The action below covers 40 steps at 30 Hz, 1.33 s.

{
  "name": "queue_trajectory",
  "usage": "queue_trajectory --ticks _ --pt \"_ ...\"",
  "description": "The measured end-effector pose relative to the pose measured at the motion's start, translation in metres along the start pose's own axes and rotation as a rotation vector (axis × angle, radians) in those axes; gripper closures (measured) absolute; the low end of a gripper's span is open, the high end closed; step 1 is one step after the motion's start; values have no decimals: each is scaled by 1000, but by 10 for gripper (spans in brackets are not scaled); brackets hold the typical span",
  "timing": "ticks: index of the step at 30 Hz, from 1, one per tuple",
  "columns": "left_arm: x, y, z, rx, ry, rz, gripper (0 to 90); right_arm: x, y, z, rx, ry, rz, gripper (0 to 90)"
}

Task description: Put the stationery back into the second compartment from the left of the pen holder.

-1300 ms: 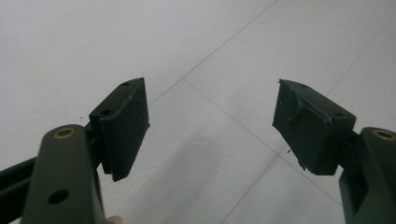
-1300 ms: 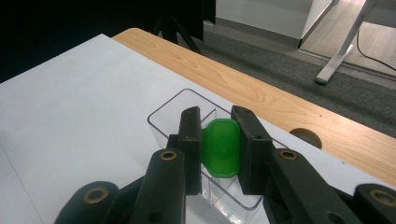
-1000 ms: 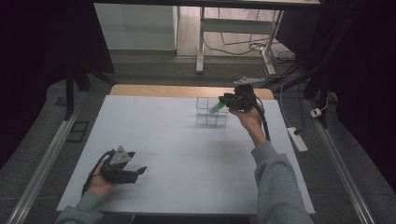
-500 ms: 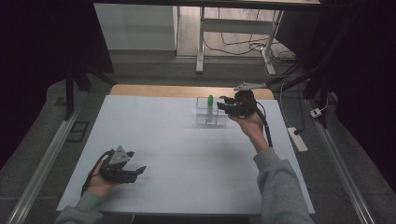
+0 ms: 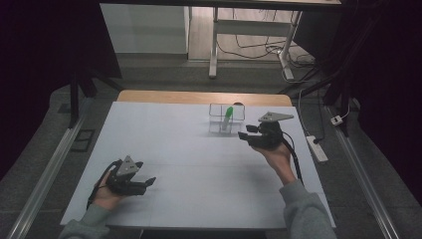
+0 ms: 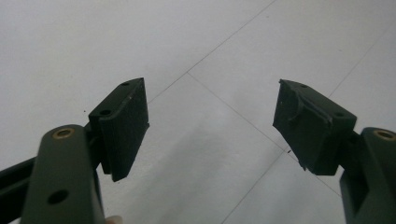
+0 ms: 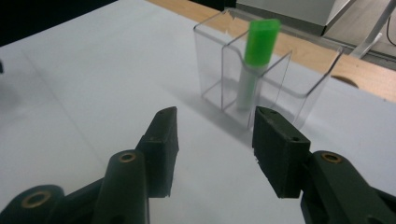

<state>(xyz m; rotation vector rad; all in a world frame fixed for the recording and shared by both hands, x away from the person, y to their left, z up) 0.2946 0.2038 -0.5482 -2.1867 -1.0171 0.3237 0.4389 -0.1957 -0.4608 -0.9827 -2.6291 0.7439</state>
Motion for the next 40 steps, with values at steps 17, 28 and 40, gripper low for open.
queue_trajectory --ticks 17,28,40 --pt "-3 1 -3 -1 -3 -4 260 25 -54 68 42 -85 -19 481" --pt "-2 0 -3 -4 -8 -5 260 20 -73 104 69 -68 1 476" --pt "-1 -1 -3 -10 -10 -6 260 19 -75 113 75 -73 7 465"
Point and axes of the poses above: each handheld gripper's, and its own axes: y roughly forward along the jaws, z roughly out of its underside, x roughly to its left, the point moved 4 cm from there along y, roughly forward along the jaws
